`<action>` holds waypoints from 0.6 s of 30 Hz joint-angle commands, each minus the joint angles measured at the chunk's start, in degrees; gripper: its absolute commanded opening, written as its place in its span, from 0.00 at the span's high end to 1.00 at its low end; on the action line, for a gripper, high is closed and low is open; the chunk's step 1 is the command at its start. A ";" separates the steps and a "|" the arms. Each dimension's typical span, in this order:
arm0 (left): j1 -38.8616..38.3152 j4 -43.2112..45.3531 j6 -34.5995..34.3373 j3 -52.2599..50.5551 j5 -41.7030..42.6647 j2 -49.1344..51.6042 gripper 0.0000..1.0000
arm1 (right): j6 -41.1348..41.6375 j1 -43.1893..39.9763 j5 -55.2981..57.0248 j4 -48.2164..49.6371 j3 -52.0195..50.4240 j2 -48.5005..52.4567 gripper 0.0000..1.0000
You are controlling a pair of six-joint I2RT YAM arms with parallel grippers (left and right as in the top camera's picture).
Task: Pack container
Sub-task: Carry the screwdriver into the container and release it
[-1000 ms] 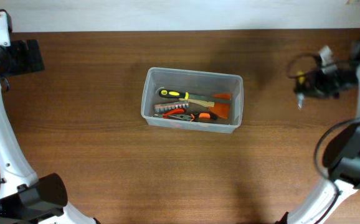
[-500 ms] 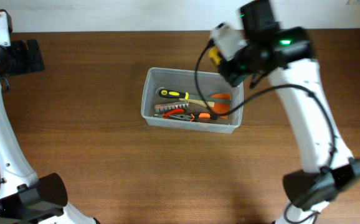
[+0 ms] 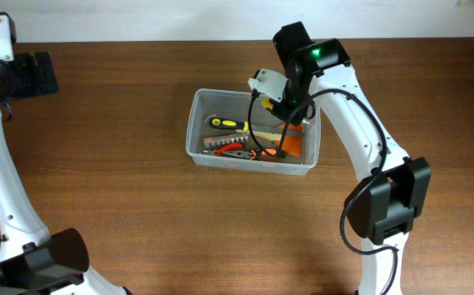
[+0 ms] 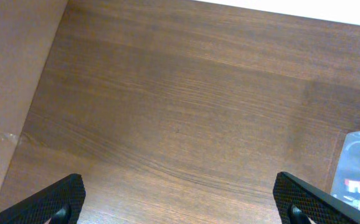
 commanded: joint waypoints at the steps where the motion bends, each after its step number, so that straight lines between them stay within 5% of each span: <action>1: 0.17 -0.02 -0.50 0.07 0.22 -0.28 0.01 | -5.05 -0.04 -1.46 -0.02 0.11 1.75 0.92; 18: 0.17 -0.02 -0.50 0.07 0.22 -0.26 0.01 | -6.19 -1.25 -5.40 -2.19 0.00 12.28 0.84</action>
